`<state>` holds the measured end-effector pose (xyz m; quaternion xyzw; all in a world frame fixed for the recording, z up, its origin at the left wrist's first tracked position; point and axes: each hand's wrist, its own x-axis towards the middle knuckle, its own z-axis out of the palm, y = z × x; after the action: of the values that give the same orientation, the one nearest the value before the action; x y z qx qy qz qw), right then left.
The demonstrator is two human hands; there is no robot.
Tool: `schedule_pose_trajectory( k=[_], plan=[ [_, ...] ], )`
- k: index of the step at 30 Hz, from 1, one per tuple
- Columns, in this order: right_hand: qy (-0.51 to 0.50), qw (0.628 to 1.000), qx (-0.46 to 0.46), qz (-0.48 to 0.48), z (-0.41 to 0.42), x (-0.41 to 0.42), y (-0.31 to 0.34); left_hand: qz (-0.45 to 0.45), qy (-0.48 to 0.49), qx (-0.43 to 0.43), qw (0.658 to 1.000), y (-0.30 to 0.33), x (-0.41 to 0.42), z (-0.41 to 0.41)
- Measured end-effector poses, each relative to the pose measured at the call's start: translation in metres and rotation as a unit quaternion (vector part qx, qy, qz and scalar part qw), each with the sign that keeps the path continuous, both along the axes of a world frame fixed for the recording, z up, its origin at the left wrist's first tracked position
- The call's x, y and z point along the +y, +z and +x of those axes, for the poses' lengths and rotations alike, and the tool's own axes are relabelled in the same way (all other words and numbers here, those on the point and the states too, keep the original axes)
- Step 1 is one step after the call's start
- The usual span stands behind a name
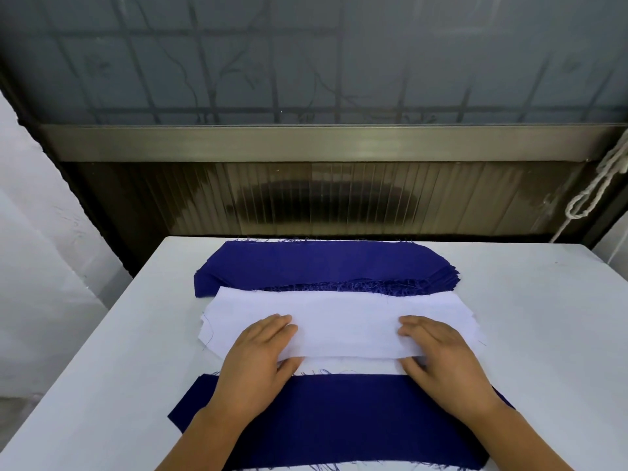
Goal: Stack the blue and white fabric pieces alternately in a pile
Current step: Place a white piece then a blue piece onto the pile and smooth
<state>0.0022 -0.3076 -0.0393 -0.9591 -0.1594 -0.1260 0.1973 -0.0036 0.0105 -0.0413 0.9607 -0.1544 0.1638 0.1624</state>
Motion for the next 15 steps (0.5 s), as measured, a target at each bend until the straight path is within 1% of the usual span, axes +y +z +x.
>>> schedule_pose_trajectory(
  k=[5, 8, 10, 13, 14, 15],
  plan=[
    [0.001, 0.999, 0.025, -0.024, 0.003, -0.001, 0.01, 0.029, 0.009, 0.113, 0.993, 0.005, 0.006, 0.008],
    [-0.014, 0.999, 0.028, 0.007, 0.017, -0.001, 0.022, 0.037, 0.009, 0.128, 0.991, 0.014, 0.005, 0.017],
    [-0.037, 0.999, 0.003, 0.035, 0.035, 0.002, 0.03, 0.023, 0.016, 0.089, 0.996, 0.022, 0.002, 0.026],
    [-0.06, 0.998, -0.019, 0.018, 0.066, 0.009, 0.04, 0.002, 0.025, -0.037, 0.999, 0.031, -0.005, 0.047],
    [-0.061, 0.998, -0.013, 0.007, 0.075, 0.011, 0.042, -0.002, 0.036, -0.049, 0.998, 0.034, -0.008, 0.055],
    [-0.061, 0.998, -0.002, -0.004, 0.083, 0.013, 0.044, 0.004, 0.048, -0.04, 0.998, 0.037, -0.01, 0.063]
  ],
)
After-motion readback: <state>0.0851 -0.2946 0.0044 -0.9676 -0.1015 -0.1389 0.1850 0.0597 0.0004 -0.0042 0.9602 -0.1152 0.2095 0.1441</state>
